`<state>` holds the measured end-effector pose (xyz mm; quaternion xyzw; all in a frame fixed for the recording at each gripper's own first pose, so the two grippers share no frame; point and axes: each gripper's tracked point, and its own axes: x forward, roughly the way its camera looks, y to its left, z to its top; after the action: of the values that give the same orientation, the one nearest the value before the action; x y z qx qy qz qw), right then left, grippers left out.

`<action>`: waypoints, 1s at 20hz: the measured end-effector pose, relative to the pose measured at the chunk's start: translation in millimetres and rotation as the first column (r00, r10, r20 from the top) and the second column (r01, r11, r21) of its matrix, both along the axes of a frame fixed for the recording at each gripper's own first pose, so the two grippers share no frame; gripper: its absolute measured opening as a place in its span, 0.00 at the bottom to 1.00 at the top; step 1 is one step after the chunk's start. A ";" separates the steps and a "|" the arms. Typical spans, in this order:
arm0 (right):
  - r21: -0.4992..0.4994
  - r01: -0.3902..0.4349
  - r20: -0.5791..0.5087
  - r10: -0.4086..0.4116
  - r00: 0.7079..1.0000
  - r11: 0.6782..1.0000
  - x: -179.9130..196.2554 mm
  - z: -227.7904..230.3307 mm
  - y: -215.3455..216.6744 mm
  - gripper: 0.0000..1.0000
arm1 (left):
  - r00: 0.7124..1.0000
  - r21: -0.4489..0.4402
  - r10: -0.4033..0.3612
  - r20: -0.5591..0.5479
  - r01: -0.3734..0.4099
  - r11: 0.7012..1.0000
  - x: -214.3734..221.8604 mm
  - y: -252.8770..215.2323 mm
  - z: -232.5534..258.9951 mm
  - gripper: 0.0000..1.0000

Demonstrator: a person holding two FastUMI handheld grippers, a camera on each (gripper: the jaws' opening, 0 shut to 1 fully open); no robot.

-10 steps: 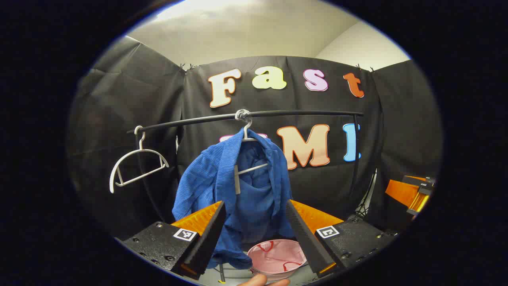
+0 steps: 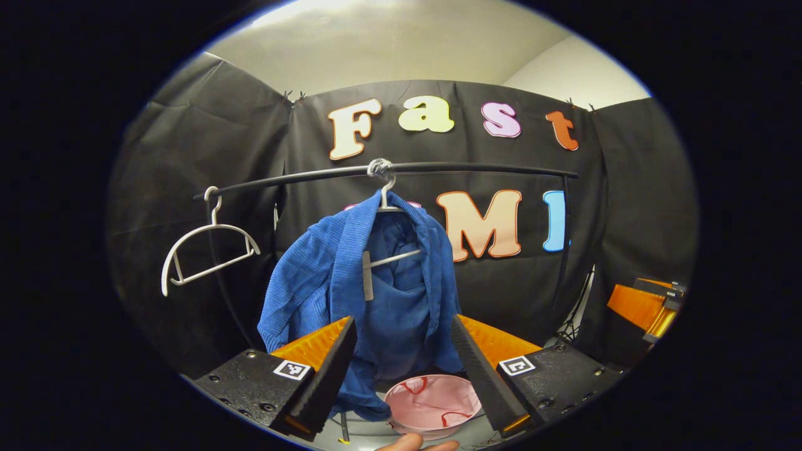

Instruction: Grasp the clothes on the hanger with both hands and then place them into the laundry hamper below.

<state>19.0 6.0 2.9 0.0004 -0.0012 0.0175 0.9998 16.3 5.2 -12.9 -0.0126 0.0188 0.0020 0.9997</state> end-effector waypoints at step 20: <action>-0.068 -0.135 -0.106 0.127 0.986 0.989 121.4 -58.3 126.0 0.96 | 0.997 -0.010 0.079 -0.018 -0.079 0.997 42.7 85.9 -35.5 0.96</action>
<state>140.3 131.9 -55.4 -0.0359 0.0502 0.0831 0.9946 59.0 91.0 -48.3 -0.0184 0.0269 0.0414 0.9986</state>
